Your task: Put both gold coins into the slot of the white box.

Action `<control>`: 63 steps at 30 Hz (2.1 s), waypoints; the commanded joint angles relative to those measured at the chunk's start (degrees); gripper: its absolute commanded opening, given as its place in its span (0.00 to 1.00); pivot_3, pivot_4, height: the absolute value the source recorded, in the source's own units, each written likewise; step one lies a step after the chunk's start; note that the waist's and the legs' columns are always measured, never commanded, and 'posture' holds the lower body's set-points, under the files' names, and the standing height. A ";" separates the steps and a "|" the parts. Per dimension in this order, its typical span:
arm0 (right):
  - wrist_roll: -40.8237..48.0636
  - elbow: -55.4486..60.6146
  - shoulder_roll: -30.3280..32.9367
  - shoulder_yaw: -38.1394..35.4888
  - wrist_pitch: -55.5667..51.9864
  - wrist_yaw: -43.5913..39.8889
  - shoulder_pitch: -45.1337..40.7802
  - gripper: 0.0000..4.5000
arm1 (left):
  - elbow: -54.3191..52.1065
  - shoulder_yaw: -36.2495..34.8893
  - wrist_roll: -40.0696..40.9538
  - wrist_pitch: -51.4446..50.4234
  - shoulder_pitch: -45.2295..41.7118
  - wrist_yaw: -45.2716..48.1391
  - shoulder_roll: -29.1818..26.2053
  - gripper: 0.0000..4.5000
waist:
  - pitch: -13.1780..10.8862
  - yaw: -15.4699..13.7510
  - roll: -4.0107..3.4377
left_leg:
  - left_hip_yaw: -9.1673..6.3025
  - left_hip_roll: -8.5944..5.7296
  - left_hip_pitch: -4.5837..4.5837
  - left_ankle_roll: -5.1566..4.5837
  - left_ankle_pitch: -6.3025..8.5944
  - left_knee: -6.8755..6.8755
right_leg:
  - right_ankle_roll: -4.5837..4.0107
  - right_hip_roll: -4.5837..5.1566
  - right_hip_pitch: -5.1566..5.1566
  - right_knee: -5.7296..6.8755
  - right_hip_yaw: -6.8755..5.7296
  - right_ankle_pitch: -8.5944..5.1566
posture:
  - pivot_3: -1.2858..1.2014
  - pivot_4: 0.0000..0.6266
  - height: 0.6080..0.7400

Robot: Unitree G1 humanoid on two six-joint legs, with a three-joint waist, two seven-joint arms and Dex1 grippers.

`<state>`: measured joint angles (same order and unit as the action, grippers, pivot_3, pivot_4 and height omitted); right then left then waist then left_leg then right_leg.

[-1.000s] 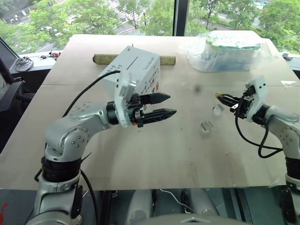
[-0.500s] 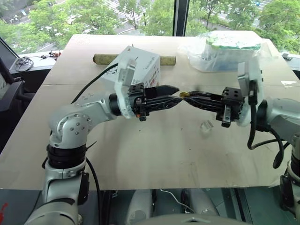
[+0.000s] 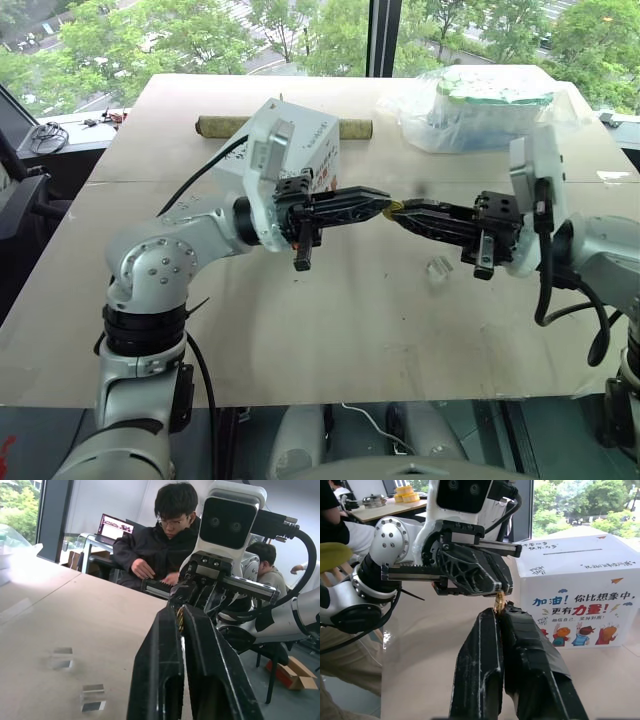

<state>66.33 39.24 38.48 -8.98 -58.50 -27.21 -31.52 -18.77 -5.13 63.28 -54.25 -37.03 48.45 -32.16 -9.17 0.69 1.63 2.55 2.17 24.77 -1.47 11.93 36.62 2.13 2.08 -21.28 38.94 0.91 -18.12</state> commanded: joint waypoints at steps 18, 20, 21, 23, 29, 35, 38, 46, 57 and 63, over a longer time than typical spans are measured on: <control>3.52 -0.54 1.94 1.29 1.45 1.25 -4.17 0.00 | -1.77 -0.55 0.32 1.11 0.12 0.47 -0.61 0.62 | 0.00 0.00 0.00 | 0.00 0.00 0.00 -0.01 0.01 0.00 | 0.00 0.01 0.00 -0.01 0.00 0.00 | 0.52 0.24 1.00; 3.72 -0.49 2.13 1.28 1.53 1.24 -4.06 0.00 | -1.64 -0.67 0.42 0.98 0.02 0.70 -0.60 0.51 | 0.00 0.00 0.00 | 0.01 0.00 0.00 -0.02 0.01 0.00 | 0.00 0.01 0.00 -0.01 0.00 0.00 | 0.52 0.24 1.00; 3.87 -0.46 2.22 1.23 1.59 1.23 -3.96 0.00 | -1.61 -0.67 0.45 0.93 -0.01 0.84 -0.67 0.40 | 0.00 0.00 0.00 | 0.01 0.00 0.01 -0.02 0.01 0.00 | 0.00 0.01 0.00 -0.01 0.00 0.00 | 0.52 0.24 1.00; 4.11 -0.39 2.34 1.16 1.71 1.28 -3.81 0.00 | -1.60 -0.64 0.53 0.81 -0.12 1.21 -0.85 0.34 | 0.00 0.00 0.00 | 0.00 0.00 0.01 -0.02 0.01 0.00 | 0.00 0.01 0.00 -0.01 0.00 0.00 | 0.52 0.24 1.00; 4.50 -0.02 2.56 0.96 2.28 1.28 -3.07 0.00 | -1.54 -0.51 0.67 0.59 -0.27 2.04 -0.97 0.34 | 0.00 0.00 0.00 | 0.01 0.00 0.01 -0.02 0.01 0.00 | 0.00 0.01 0.00 -0.01 0.00 0.00 | 0.52 0.24 1.00; 4.82 0.21 2.45 1.15 2.82 1.32 -2.60 0.00 | -1.37 -0.36 0.70 0.67 -0.04 2.96 -1.08 0.16 | 0.00 0.00 0.00 | 0.01 0.00 0.01 -0.02 0.02 0.00 | 0.00 0.01 0.00 -0.01 0.00 0.00 | 0.52 0.24 1.00; 5.50 0.45 2.39 1.32 2.89 1.42 -2.56 0.00 | -1.25 -0.33 0.62 0.81 0.24 3.77 -1.09 0.01 | 0.00 0.00 0.00 | 0.01 0.00 0.01 -0.03 0.02 0.00 | 0.00 0.01 0.00 -0.02 0.00 0.00 | 0.52 0.24 1.00; 6.44 0.68 2.78 1.53 3.08 1.73 -2.18 0.00 | -0.92 -0.41 -0.05 1.53 1.00 5.37 -1.15 0.01 | 0.00 0.01 0.00 | 0.00 0.00 0.01 -0.04 0.03 0.00 | 0.00 0.01 0.00 -0.02 0.00 0.00 | 0.52 0.24 1.00; 2.20 0.50 7.45 -1.92 5.17 0.20 2.08 0.88 | 3.38 -5.23 4.04 -0.14 -0.37 -2.07 0.60 0.00 | 0.00 -0.14 0.00 | 0.00 0.01 0.02 -0.06 0.04 -0.01 | 0.00 0.02 0.00 -0.03 -0.01 0.00 | 0.52 0.24 1.00; -8.66 4.25 14.20 -8.80 12.95 -5.03 9.31 0.88 | 2.51 -7.42 -3.89 4.63 -4.20 -14.45 1.08 0.00 | -0.01 -0.31 0.02 | -0.02 -0.01 0.05 -0.07 0.04 0.00 | 0.01 0.01 0.00 -0.07 -0.03 0.00 | 0.52 0.24 1.00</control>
<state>60.94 41.05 51.44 -13.71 -49.43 -30.40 -22.87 -14.25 -11.07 62.36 -52.48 -39.36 37.50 -30.71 -9.18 0.38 1.66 2.53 2.16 24.81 -1.54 11.97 36.62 2.14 2.08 -21.27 38.87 0.89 -18.12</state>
